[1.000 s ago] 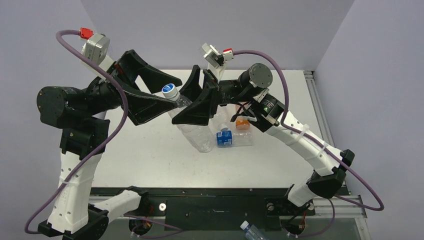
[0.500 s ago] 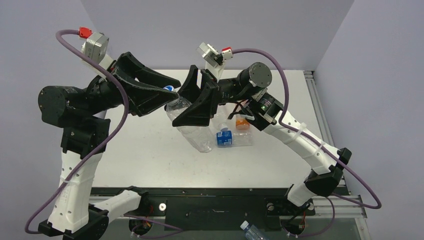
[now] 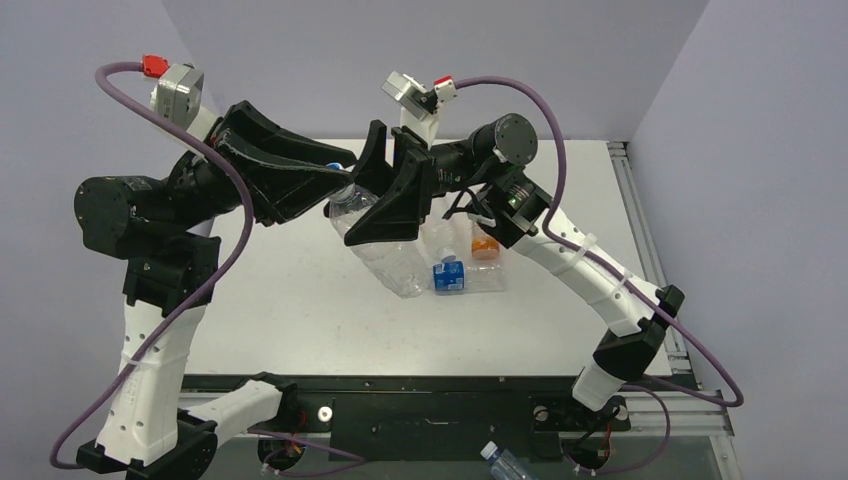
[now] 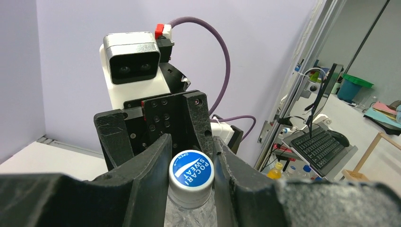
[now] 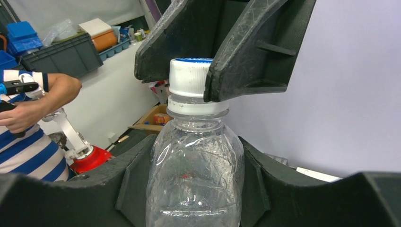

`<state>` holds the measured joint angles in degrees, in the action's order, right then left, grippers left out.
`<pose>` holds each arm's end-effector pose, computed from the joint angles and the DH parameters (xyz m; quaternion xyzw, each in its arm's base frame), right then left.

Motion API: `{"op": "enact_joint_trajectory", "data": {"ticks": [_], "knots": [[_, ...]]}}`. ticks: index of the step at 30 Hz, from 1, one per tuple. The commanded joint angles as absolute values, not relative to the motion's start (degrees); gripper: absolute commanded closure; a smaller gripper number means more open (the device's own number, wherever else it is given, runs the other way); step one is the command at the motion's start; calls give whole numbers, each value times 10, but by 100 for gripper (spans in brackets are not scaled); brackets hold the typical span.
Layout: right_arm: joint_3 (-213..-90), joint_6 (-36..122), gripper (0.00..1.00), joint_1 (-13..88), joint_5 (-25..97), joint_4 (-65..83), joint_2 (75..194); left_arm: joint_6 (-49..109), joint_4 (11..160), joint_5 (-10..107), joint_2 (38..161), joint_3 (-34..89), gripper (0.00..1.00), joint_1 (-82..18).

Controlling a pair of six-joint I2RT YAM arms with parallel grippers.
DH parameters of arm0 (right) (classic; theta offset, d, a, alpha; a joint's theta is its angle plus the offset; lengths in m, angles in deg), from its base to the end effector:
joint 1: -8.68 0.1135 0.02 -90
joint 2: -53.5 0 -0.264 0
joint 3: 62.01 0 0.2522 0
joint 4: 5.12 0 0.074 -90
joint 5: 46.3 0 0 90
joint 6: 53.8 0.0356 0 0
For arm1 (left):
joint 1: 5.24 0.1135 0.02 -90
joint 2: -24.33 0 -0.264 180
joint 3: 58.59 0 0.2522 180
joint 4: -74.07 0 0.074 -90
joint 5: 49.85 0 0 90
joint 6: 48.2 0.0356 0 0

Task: Unscrew the bottle caps
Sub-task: Unscrew the bottle cap from the plastic bottle.

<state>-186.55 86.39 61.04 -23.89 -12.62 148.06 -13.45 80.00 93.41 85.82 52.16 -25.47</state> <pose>0.1748 0.2806 0.5560 -0.5057 0.3582 0.7354 0.2742 0.1101 -0.0710 0.6020 0.2860 0.4615 -0.6428 0.5404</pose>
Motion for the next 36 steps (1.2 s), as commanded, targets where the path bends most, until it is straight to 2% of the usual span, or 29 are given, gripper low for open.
{"op": "enact_joint_trajectory", "data": {"ticks": [1, 3, 8, 13, 18, 24, 33, 36], "knots": [[-1926, 752, 100, 598, -139, -9, 1480, -132, 817, 984, 854, 511, 100, -259], [-1945, 668, 100, 600, -100, 96, 1473, -125, 822, 974, 855, 512, 100, -254], [-1976, 555, 100, 610, -4, 240, 1464, -108, 838, 937, 854, 509, 100, -247], [-1978, 435, 100, 662, 200, 347, 1450, -90, 854, 919, 852, 502, 100, -242], [-1962, 377, 100, 737, 434, 355, 1436, -65, 869, 892, 849, 497, 100, -236], [-1923, 313, 100, 809, 652, 325, 1418, 8, 970, 821, 851, 517, 100, -234], [-1905, 239, 100, 883, 868, 255, 1438, 49, 1009, 754, 852, 518, 100, -235], [-1928, 237, 100, 887, 877, 263, 1455, 51, 1006, 753, 855, 517, 100, -235]]}}
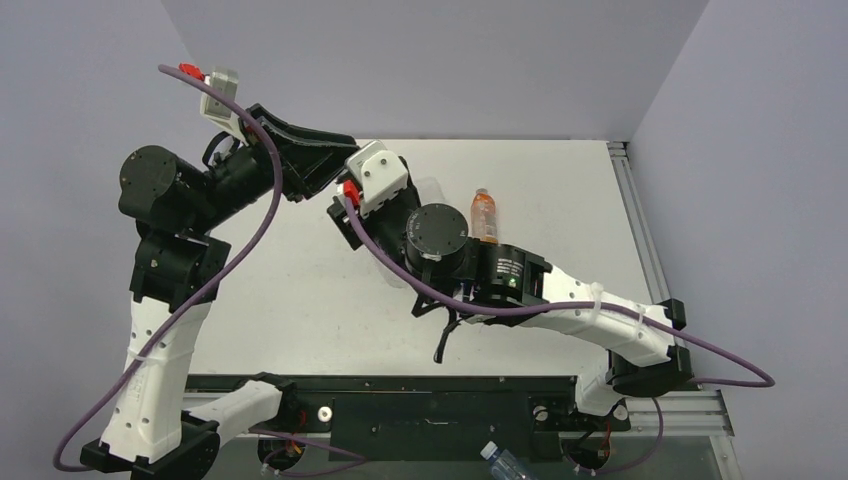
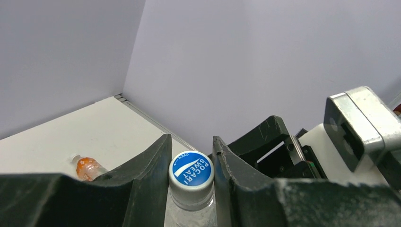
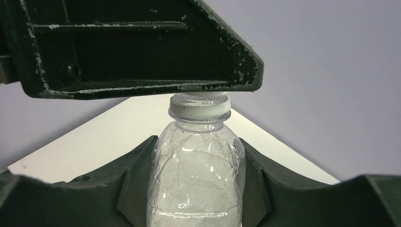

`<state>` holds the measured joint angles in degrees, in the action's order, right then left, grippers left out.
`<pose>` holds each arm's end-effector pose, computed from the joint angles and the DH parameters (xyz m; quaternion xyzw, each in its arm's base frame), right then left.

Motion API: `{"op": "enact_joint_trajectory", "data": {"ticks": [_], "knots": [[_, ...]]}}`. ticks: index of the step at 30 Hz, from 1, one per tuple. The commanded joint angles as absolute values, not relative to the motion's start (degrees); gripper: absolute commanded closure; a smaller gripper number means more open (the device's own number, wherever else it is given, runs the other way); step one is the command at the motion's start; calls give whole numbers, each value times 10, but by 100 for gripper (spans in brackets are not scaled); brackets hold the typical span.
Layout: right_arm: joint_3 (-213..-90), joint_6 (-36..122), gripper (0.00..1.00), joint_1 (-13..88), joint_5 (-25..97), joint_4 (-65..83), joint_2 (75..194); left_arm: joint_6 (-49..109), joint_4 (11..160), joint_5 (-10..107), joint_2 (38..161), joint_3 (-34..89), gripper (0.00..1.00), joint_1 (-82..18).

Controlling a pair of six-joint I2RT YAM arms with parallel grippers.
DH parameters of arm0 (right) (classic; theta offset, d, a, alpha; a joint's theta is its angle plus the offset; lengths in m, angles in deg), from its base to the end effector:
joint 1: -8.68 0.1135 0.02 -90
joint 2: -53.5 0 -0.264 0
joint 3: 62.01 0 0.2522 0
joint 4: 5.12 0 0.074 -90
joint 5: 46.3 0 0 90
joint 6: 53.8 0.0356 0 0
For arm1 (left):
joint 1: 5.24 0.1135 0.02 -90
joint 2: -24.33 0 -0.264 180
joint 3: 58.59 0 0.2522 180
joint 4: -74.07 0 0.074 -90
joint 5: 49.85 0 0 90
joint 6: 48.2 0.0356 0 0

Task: Unscrew the bottle caps
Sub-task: Unscrew the bottle cap from the plastic bottle.

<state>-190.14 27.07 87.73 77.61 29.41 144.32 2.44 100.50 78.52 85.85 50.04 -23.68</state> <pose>0.0818 0.3181 0.5354 -0.3074 0.6208 0.2320 0.6829 0.1458 -0.0719 0.5663 0.1683 0.5773 -0.5391 0.5898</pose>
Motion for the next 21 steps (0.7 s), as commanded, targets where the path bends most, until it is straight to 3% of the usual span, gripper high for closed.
{"op": "enact_joint_trajectory", "data": {"ticks": [1, 2, 3, 4, 5, 6, 9, 13, 21], "knots": [[-1936, 245, 100, 881, 847, 279, 1455, 49, 1004, 760, 855, 518, 100, -235], [-1937, 271, 100, 875, 822, 287, 1446, 43, 994, 766, 856, 517, 97, -235], [-1933, 307, 100, 854, 747, 298, 1438, 38, 987, 784, 855, 516, 85, -234], [-1927, 329, 100, 840, 701, 300, 1418, 27, 968, 801, 852, 514, 44, -234], [-1909, 373, 100, 808, 597, 294, 1406, 19, 946, 808, 850, 508, 20, -234], [-1897, 395, 100, 791, 542, 287, 1384, 0, 932, 821, 843, 503, 3, -234], [-1848, 488, 100, 714, 300, 236, 1351, -39, 865, 850, 832, 485, 3, -231], [-1836, 591, 100, 659, 90, 166, 1351, -98, 818, 893, 832, 479, 3, -229], [-1808, 815, 100, 634, -140, -87, 1393, -175, 786, 917, 837, 487, 3, -229]]}}
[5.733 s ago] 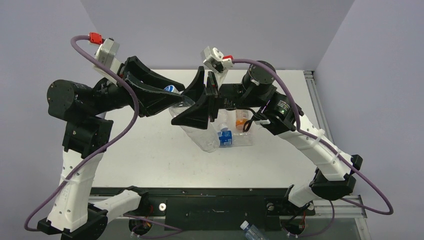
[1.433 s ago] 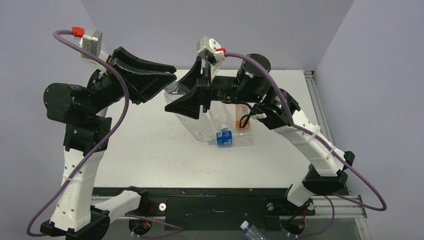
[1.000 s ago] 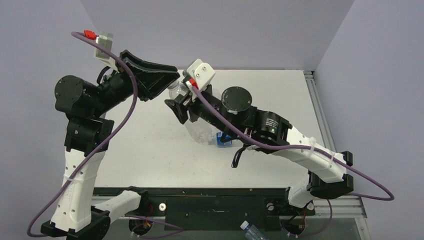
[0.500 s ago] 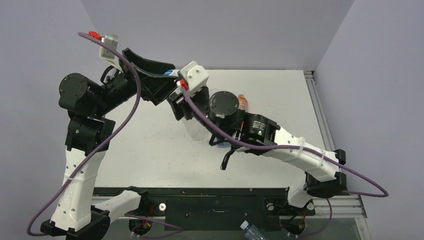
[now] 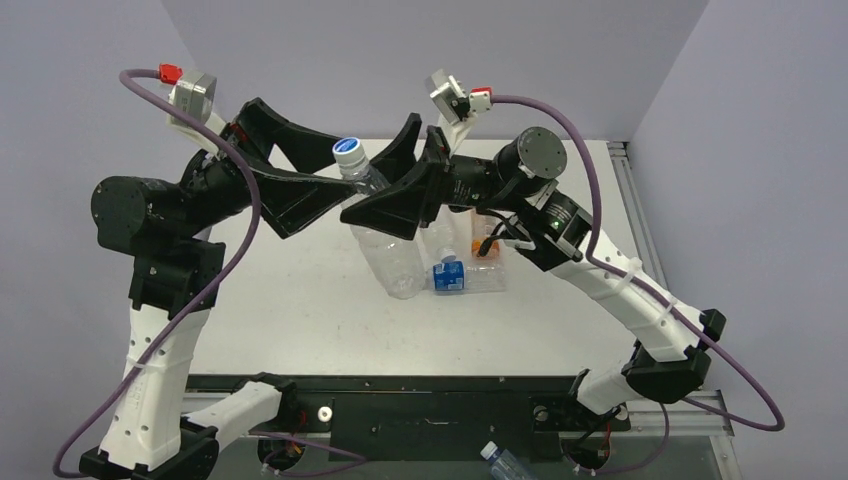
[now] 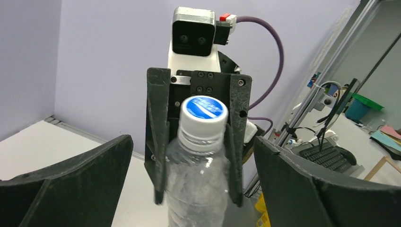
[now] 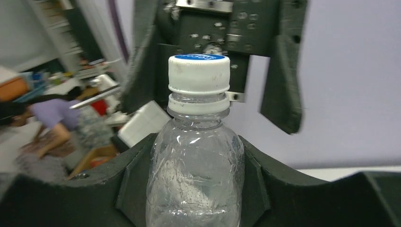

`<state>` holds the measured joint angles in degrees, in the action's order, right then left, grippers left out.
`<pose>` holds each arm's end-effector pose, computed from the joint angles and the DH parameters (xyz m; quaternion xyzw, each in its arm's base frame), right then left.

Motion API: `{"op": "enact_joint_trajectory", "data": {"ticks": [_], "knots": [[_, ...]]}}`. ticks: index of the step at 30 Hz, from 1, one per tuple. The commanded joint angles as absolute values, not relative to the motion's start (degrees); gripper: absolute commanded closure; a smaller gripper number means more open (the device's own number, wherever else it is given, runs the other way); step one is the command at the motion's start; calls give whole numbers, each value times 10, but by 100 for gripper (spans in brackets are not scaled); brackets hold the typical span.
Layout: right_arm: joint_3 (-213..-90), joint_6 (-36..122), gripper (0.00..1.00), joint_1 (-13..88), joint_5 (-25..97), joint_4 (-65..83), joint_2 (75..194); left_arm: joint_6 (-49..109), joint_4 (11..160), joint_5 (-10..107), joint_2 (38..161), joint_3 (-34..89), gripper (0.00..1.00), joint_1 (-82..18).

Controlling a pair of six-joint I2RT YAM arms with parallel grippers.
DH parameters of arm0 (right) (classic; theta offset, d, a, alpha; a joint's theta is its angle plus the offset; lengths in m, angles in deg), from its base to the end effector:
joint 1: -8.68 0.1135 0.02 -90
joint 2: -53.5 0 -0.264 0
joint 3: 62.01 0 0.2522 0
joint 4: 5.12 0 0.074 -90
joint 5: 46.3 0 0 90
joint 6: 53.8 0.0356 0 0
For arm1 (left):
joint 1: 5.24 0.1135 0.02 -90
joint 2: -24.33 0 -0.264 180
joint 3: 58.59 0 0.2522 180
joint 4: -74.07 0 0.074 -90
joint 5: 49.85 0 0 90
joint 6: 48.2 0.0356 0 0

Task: Unscrew the bottle caps
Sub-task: Unscrew the bottle cap from the plastic bottle.

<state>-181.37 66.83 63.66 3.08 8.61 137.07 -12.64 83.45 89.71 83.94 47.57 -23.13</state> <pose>0.1467 0.2497 0.5613 -0.3919 0.4515 0.6708 0.4388 0.1223 -0.0679 0.5830 0.2298 0.5012 -0.6304 0.5464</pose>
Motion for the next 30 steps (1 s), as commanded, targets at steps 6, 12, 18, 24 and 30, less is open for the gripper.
{"op": "enact_joint_trajectory", "data": {"ticks": [6, 12, 18, 24, 30], "knots": [[-1811, 836, 100, 633, -164, -111, 1407, -197, 774, 922, 843, 493, 1, -229], [-1813, 820, 100, 619, -149, -92, 1416, -217, 750, 944, 846, 501, 25, -231], [-1829, 817, 100, 605, -139, -77, 1435, -221, 737, 963, 848, 503, 53, -237], [-1858, 804, 100, 602, -138, -43, 1458, -224, 727, 969, 847, 504, 69, -242], [-1869, 737, 100, 602, -126, 42, 1461, -221, 727, 963, 845, 505, 62, -242]]}}
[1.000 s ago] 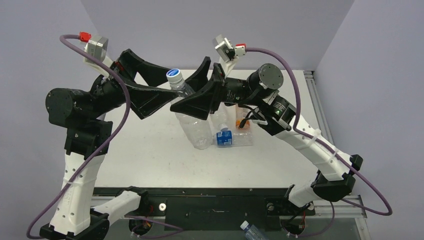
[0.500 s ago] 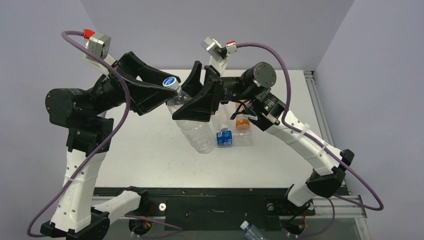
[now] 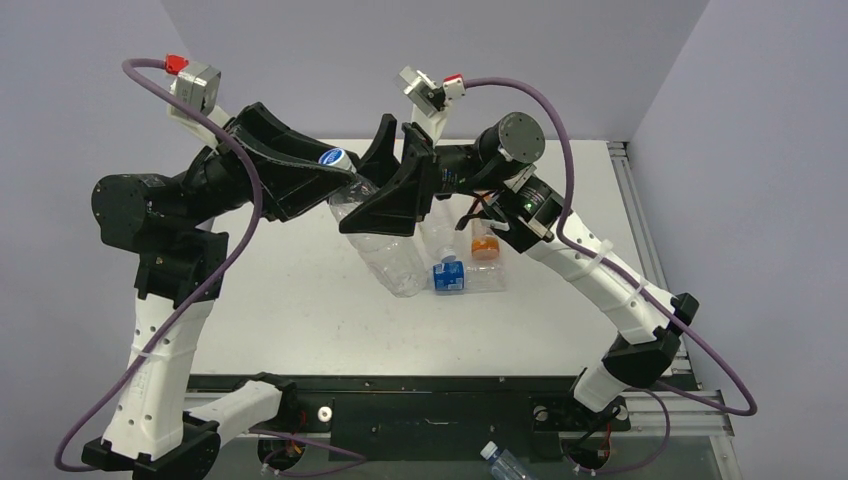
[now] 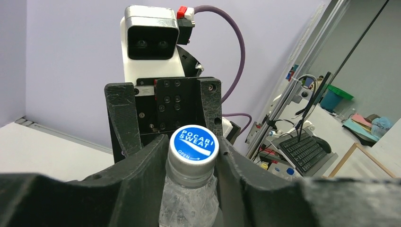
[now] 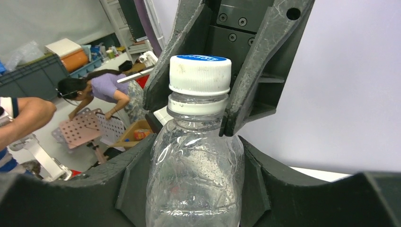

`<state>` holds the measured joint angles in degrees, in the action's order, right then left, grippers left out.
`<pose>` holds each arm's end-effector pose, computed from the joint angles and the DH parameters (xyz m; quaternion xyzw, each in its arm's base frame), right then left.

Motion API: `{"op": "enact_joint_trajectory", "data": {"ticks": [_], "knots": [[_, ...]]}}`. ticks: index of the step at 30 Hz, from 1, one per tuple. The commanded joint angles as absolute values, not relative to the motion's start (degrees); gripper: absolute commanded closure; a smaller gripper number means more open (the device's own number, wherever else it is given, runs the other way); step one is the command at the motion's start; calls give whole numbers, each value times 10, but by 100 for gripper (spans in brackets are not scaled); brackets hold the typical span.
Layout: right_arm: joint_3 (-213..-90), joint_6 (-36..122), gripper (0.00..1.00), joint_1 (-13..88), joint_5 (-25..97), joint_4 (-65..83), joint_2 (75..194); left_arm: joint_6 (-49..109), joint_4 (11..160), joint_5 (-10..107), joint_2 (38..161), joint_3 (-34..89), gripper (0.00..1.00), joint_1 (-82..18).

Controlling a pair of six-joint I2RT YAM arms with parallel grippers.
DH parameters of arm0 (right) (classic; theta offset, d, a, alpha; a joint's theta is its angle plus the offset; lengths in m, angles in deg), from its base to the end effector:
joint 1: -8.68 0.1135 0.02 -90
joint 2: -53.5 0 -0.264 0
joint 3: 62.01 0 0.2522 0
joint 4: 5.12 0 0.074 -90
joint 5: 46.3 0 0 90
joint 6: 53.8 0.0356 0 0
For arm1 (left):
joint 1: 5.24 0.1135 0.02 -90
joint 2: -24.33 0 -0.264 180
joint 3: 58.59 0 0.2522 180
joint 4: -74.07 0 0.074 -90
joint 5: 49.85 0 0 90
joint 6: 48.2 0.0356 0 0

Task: Unscrew the bottle caps
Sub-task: Unscrew the bottle cap from the plastic bottle.

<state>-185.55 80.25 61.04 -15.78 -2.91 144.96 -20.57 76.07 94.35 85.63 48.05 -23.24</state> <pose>0.1713 0.2723 0.5572 -0.4597 0.4027 0.7259 0.3155 0.1237 -0.0706 0.5895 0.2542 0.4844 -0.6653 0.5081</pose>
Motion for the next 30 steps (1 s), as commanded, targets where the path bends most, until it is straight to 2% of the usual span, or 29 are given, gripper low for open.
{"op": "enact_joint_trajectory", "data": {"ticks": [1, 2, 4, 6, 9, 11, 13, 15, 19, 21, 25, 30], "knots": [[-1870, 728, 100, 602, -124, 53, 1458, -220, 729, 959, 845, 506, 56, -242], [-1871, 712, 100, 601, -119, 72, 1458, -220, 732, 957, 845, 507, 40, -242], [-1872, 696, 100, 602, -114, 83, 1454, -219, 740, 952, 845, 511, 24, -241], [-1873, 692, 100, 602, -112, 99, 1451, -218, 746, 948, 846, 514, 18, -241], [-1877, 686, 100, 602, -111, 107, 1447, -217, 748, 950, 848, 517, 19, -241], [-1881, 683, 100, 601, -111, 110, 1447, -217, 748, 954, 848, 518, 25, -242], [-1882, 683, 100, 601, -109, 111, 1446, -214, 747, 959, 849, 519, 36, -242], [-1880, 686, 100, 599, -107, 108, 1446, -212, 745, 964, 850, 523, 57, -242], [-1862, 710, 100, 586, -101, 66, 1439, -208, 747, 969, 851, 529, 81, -244], [-1853, 715, 100, 579, -94, 55, 1434, -204, 752, 967, 851, 531, 89, -244], [-1867, 653, 100, 573, -39, 145, 1429, -183, 774, 951, 852, 535, 100, -243], [-1882, 528, 100, 589, 135, 255, 1409, -121, 809, 911, 846, 528, 100, -242]]}}
